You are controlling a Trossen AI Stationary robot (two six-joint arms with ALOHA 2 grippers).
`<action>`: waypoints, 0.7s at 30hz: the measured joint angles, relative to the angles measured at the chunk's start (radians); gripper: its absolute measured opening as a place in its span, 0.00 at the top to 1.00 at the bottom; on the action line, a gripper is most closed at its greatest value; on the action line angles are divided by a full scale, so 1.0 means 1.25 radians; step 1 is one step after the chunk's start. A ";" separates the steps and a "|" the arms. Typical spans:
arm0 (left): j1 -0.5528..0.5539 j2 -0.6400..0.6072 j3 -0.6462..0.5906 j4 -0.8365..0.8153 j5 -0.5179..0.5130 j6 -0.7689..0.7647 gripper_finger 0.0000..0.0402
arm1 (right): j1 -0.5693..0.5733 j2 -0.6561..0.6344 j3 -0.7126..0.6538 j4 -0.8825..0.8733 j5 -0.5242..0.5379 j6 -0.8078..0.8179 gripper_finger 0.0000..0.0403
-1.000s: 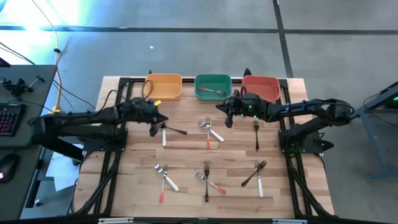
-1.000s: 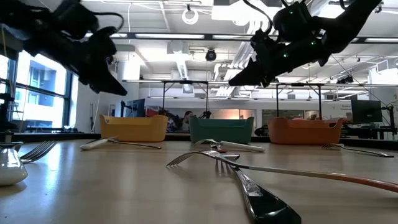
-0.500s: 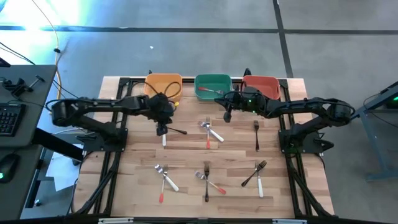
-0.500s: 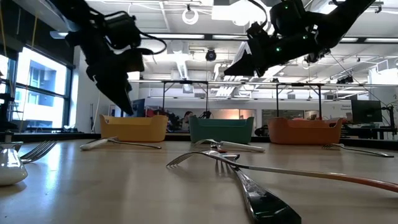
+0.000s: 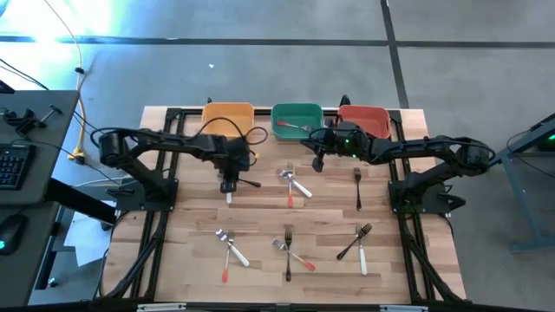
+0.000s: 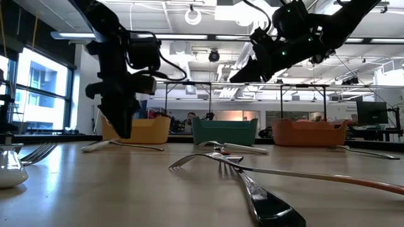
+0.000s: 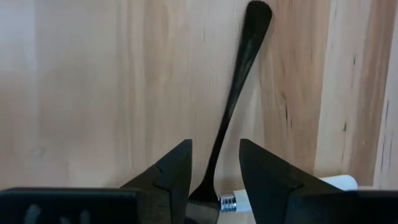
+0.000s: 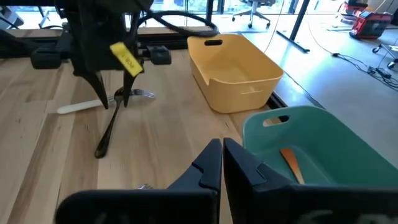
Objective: Sort silverware by color (type)
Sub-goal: Put the top left black fork into the yellow bin
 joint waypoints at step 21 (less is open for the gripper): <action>-0.013 0.061 0.005 -0.023 -0.064 0.080 0.86 | 0.000 0.000 0.000 0.003 0.001 0.009 1.00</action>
